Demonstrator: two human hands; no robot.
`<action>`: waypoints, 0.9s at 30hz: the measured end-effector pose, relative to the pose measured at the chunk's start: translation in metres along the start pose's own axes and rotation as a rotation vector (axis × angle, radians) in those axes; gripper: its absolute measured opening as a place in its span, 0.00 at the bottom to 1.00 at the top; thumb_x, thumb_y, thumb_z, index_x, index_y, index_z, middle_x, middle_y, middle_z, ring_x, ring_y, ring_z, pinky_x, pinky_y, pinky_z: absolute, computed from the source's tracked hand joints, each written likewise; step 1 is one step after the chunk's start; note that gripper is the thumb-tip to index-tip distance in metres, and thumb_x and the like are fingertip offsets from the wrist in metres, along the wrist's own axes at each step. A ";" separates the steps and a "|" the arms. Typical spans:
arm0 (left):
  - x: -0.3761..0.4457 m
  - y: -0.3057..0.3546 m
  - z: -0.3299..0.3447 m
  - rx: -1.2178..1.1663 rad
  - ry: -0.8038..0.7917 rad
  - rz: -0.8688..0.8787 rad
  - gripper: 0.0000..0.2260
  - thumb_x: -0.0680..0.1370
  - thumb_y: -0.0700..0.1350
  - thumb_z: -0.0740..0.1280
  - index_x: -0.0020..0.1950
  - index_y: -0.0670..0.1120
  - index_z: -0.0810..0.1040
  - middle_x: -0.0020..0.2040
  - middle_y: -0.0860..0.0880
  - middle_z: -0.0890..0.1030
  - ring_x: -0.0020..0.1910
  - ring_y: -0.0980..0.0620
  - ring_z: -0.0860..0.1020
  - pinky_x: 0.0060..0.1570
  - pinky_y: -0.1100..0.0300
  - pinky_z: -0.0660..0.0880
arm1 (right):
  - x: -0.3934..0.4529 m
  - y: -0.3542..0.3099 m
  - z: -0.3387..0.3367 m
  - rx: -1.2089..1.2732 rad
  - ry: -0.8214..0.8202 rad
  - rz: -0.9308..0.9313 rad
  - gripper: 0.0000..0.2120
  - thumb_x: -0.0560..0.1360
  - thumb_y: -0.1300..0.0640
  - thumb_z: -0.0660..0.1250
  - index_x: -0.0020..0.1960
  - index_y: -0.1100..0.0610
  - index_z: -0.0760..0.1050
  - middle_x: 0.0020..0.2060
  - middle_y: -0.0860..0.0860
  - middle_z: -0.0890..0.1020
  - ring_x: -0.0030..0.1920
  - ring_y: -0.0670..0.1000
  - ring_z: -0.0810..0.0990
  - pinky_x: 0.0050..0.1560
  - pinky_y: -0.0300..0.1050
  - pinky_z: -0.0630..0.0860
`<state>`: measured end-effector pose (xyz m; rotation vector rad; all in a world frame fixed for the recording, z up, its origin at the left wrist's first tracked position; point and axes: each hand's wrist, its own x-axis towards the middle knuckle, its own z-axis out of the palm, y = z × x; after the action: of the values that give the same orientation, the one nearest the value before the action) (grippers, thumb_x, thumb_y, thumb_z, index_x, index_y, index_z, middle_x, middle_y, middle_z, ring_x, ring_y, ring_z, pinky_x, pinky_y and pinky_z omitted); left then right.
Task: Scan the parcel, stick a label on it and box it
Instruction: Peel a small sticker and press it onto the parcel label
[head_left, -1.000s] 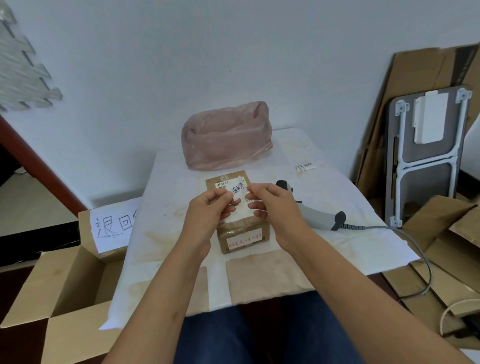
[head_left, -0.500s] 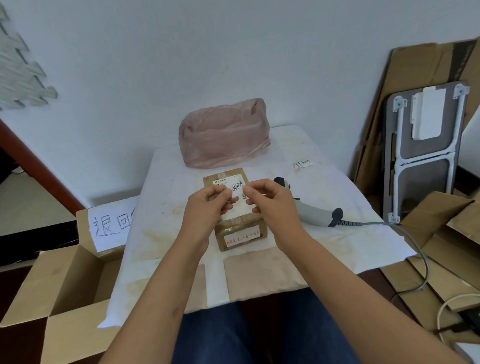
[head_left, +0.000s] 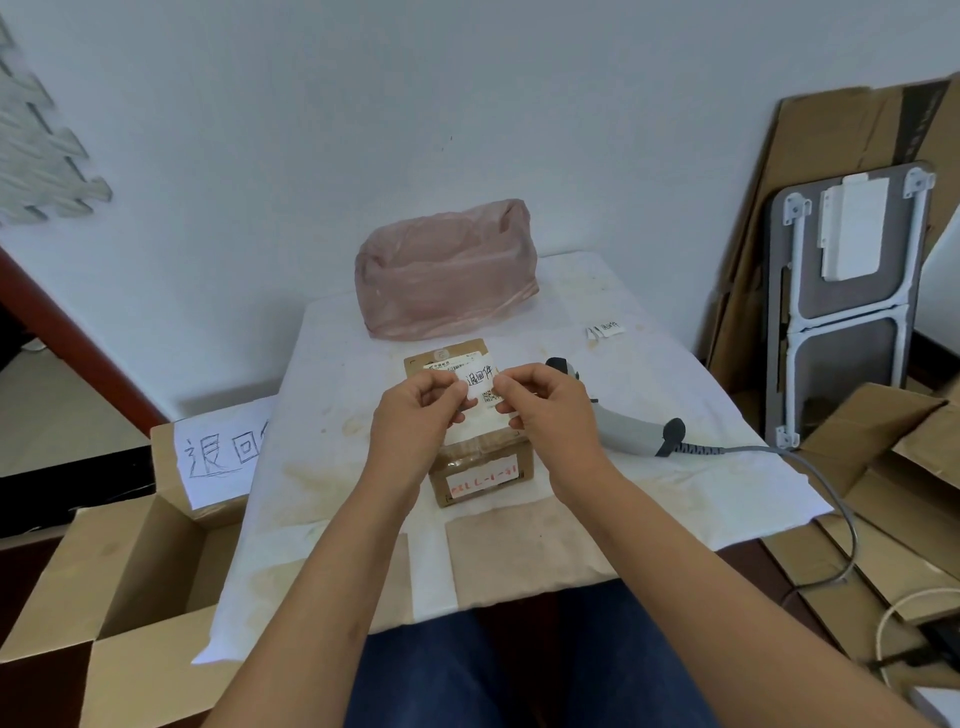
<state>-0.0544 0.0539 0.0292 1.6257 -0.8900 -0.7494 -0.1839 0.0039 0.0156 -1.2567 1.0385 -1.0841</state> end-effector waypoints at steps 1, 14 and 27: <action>-0.001 0.000 0.001 0.051 0.030 0.035 0.06 0.79 0.45 0.70 0.55 0.52 0.82 0.43 0.55 0.85 0.38 0.63 0.81 0.47 0.56 0.78 | 0.000 0.001 0.000 0.003 0.009 0.006 0.03 0.76 0.57 0.70 0.44 0.54 0.81 0.36 0.47 0.82 0.37 0.43 0.80 0.38 0.38 0.75; -0.012 0.002 0.013 0.124 0.012 0.161 0.02 0.76 0.49 0.72 0.46 0.57 0.84 0.41 0.59 0.82 0.35 0.64 0.74 0.41 0.64 0.72 | -0.001 0.001 -0.001 -0.135 0.043 -0.042 0.04 0.74 0.53 0.71 0.45 0.53 0.82 0.41 0.47 0.85 0.40 0.46 0.83 0.47 0.49 0.80; -0.014 0.004 0.015 0.064 0.012 0.102 0.02 0.77 0.49 0.72 0.46 0.56 0.84 0.41 0.58 0.84 0.40 0.59 0.78 0.45 0.62 0.76 | -0.006 -0.002 -0.002 -0.171 0.041 -0.071 0.02 0.74 0.53 0.71 0.43 0.49 0.81 0.40 0.47 0.85 0.43 0.48 0.84 0.51 0.50 0.81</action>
<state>-0.0747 0.0584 0.0299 1.6267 -0.9893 -0.6457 -0.1876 0.0098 0.0177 -1.4223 1.1440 -1.0971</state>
